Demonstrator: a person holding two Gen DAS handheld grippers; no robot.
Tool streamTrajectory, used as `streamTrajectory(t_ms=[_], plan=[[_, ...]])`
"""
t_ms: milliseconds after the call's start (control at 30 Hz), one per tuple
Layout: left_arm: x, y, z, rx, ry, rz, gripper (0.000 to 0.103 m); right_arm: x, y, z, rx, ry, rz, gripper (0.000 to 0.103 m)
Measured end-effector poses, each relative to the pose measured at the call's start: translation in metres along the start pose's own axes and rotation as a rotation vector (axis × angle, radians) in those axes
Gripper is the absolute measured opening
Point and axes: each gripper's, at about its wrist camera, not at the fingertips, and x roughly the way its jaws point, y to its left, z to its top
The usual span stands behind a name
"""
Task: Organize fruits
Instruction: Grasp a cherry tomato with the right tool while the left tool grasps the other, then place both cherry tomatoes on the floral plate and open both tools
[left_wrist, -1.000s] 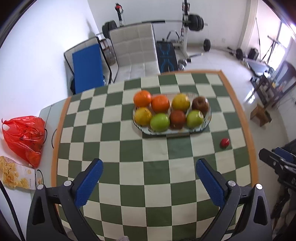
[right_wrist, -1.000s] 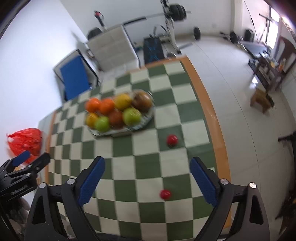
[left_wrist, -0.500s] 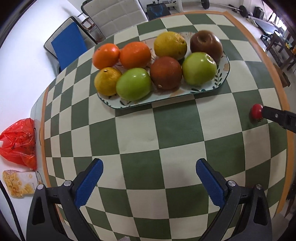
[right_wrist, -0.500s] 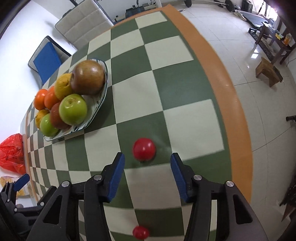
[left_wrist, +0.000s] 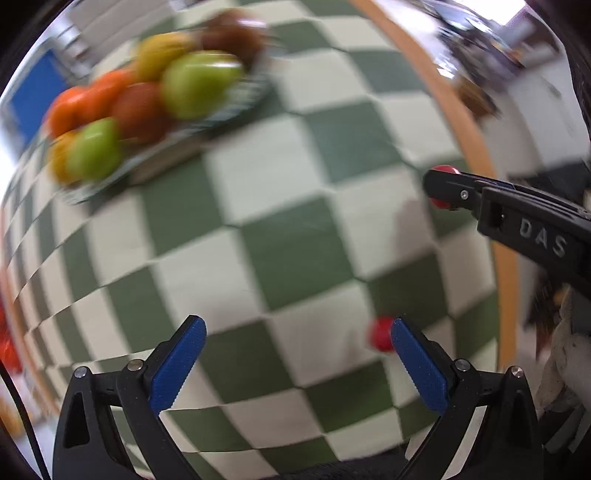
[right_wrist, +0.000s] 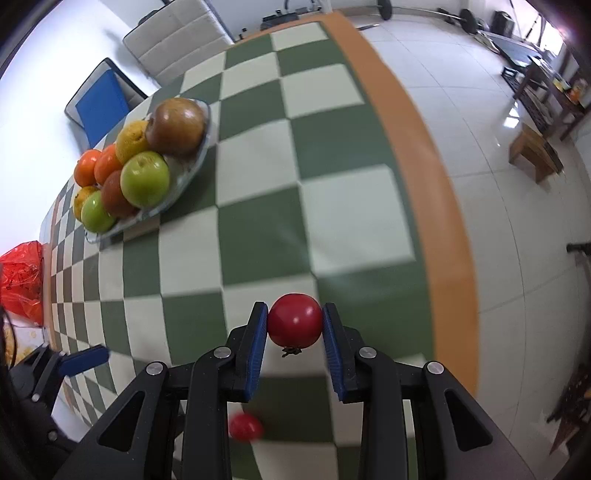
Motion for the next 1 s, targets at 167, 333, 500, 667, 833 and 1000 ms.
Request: streamTrajectory(t_ms=[167,333,500,667,833,1000], plan=[[0.021,-0.04,-0.006,0.11,0.051,-0.056,0.089,-0.017,-0.037,-0.048,0.083,0.018,-0.033,0.032],[0.037,-0.06,-0.004,0.159,0.084,-0.065,0.062,-0.018,-0.067,-0.077,0.169,0.039,-0.036,0.032],[0.042,-0.065,-0.003,0.18,0.097,-0.06,0.03,-0.019,-0.071,-0.09,0.176,0.035,-0.038,0.033],[0.035,-0.056,-0.003,0.143,0.076,-0.074,0.028,-0.024,-0.058,-0.081,0.146,0.021,-0.031,0.033],[0.011,-0.016,-0.005,0.031,0.03,-0.128,0.028,-0.033,-0.042,-0.063,0.12,-0.001,-0.009,0.032],[-0.03,0.054,-0.009,-0.15,-0.042,-0.205,0.028,-0.046,-0.019,-0.039,0.082,-0.035,0.04,0.032]])
